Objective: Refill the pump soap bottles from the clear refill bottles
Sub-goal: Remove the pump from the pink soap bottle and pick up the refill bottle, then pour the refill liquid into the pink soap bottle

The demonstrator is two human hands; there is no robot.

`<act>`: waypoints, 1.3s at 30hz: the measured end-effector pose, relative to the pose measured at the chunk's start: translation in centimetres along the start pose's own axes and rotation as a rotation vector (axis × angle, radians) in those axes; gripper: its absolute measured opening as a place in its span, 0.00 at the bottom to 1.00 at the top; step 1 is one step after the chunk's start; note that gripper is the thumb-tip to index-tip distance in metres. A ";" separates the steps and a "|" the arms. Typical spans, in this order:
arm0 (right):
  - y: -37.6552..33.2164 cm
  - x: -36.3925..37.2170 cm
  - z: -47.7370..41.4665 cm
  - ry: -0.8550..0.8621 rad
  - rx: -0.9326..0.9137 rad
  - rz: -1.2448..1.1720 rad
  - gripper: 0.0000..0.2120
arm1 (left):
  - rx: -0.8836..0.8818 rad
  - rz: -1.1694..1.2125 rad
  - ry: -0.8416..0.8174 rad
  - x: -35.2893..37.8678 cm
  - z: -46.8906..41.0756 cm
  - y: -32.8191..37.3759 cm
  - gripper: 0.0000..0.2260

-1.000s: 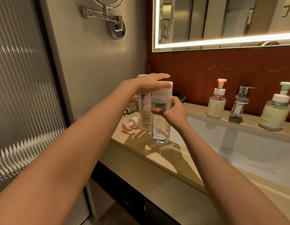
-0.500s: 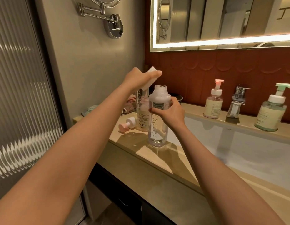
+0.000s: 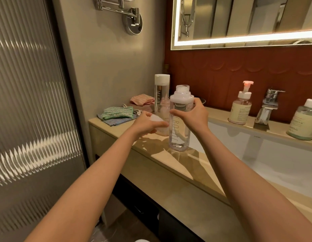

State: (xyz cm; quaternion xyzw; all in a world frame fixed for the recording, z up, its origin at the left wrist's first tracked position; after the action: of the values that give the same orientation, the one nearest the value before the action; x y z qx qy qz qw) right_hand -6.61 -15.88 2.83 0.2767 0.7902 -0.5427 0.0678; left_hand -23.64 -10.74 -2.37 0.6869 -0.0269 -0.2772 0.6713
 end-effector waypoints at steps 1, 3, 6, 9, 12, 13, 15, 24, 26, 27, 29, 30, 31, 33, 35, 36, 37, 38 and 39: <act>0.0 0.0 0.0 0.003 0.001 0.005 0.32 | 0.010 -0.080 0.030 -0.1 0.1 0.0 0.35; -0.1 0.0 0.0 0.005 0.003 0.017 0.32 | 0.040 -0.272 0.061 -0.2 0.2 0.1 0.38; -0.1 -0.2 0.0 0.016 0.010 0.017 0.32 | 0.053 -0.528 0.030 0.3 -0.2 -0.6 0.42; 0.0 -0.7 -0.2 0.023 0.018 0.017 0.31 | 0.030 -0.652 0.024 0.5 -0.8 -1.5 0.42; 0.7 -1.6 -0.5 0.039 0.046 -0.003 0.31 | 0.027 -0.795 0.038 0.4 -0.9 -1.6 0.40; 0.9 -2.0 -0.7 0.045 0.055 -0.004 0.31 | 0.029 -0.835 0.046 0.3 -1.0 -1.5 0.40; 1.3 -2.7 -1.1 0.059 0.062 0.019 0.30 | 0.034 -0.894 0.071 -0.1 -1.1 -1.1 0.41; 2.0 -4.0 -3.2 0.004 0.060 0.204 0.30 | 0.107 -0.429 0.293 -1.8 -3.8 3.6 0.44; 2.4 -3.7 -3.9 -0.028 0.064 0.243 0.29 | 0.091 -0.331 0.257 -1.0 -5.0 4.0 0.48; 2.5 -3.5 -4.1 -0.044 0.066 0.271 0.29 | 0.078 -0.303 0.243 -0.6 -5.3 4.1 0.50; 2.8 -3.2 -4.6 -0.075 0.063 0.323 0.29 | 0.060 -0.261 0.220 0.1 -6.1 4.0 0.51; 2.9 -3.0 -4.7 -0.089 0.061 0.339 0.30 | 0.058 -0.230 0.210 0.3 -6.4 3.7 0.51; 2.9 -2.8 -4.9 -0.103 0.062 0.354 0.30 | 0.065 -0.196 0.207 0.5 -6.7 3.4 0.49; 3.1 -2.6 -5.2 -0.126 0.070 0.382 0.31 | 0.092 -0.157 0.226 0.4 -7.0 3.0 0.43; 3.1 -2.5 -5.5 -0.144 0.077 0.416 0.31 | 0.115 -0.126 0.240 0.3 -7.2 2.9 0.38; 3.0 -2.4 -5.7 -0.154 0.077 0.436 0.31 | 0.121 -0.105 0.235 0.2 -7.2 2.9 0.37; 2.8 -2.3 -5.9 -0.167 0.078 0.462 0.31 | 0.124 -0.084 0.229 0.2 -7.2 2.8 0.36; 2.6 -2.3 -6.1 -0.180 0.080 0.496 0.31 | 0.125 -0.064 0.224 0.2 -7.2 2.8 0.36; 2.4 -2.2 -6.2 -0.189 0.087 0.541 0.31 | 0.127 -0.051 0.221 0.2 -7.1 2.8 0.36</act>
State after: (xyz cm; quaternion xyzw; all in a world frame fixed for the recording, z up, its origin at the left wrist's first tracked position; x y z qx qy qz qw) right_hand -2.35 -10.51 4.30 0.4282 0.6538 -0.5616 0.2715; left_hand -19.61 -4.62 -0.21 0.7547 0.0471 -0.2145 0.6182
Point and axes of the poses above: each hand's wrist, its own z-axis away from the middle knuckle, its own x-axis out of the palm, y = z × x, the point moved 8 cm from there along -z, towards the middle knuckle, and after that the axes turned 13 degrees about -y, right-handed, at the moved point
